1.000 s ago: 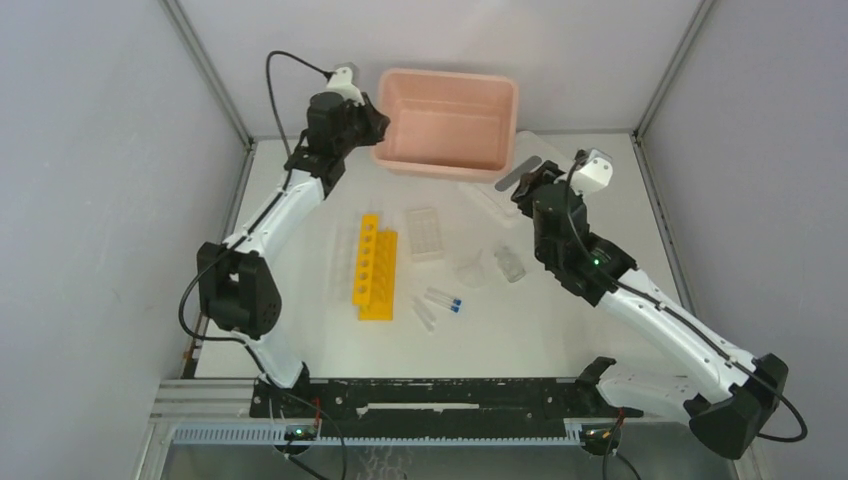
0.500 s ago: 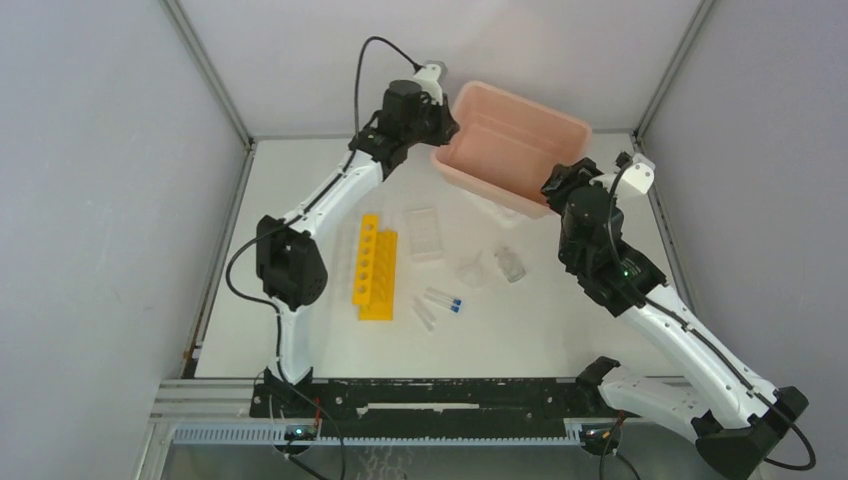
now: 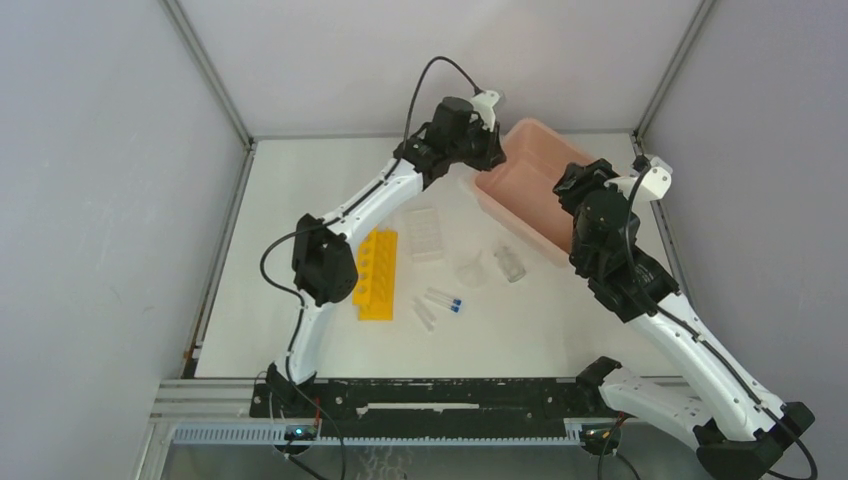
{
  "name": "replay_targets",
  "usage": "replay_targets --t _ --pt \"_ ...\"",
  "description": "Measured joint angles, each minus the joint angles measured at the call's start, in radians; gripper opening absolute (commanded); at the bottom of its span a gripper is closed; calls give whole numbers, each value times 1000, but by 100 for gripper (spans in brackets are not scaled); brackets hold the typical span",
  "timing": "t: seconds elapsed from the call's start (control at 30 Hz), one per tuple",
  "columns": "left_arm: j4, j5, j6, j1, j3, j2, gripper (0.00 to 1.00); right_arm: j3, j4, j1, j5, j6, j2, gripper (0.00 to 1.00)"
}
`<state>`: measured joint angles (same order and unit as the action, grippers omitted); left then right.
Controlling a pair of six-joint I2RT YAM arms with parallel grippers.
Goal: Organize the chemistry lab equipment
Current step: Pick up the chemistry item at the center of the board.
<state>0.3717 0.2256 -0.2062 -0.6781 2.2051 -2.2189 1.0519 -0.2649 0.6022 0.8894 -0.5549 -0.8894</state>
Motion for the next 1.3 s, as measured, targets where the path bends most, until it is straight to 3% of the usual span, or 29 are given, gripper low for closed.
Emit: replay_targets --t 0.3,0.83,1.3 --pt "34 13 8 -27 0 -28 0 0 -18 -20 -8 0 -2 54" --pt "-21 -204 -110 6 5 -101 0 0 -27 -71 -71 8 -91 55" --pt "6 -230 -216 69 -51 -113 0 0 -133 -53 -287 134 -245 56"
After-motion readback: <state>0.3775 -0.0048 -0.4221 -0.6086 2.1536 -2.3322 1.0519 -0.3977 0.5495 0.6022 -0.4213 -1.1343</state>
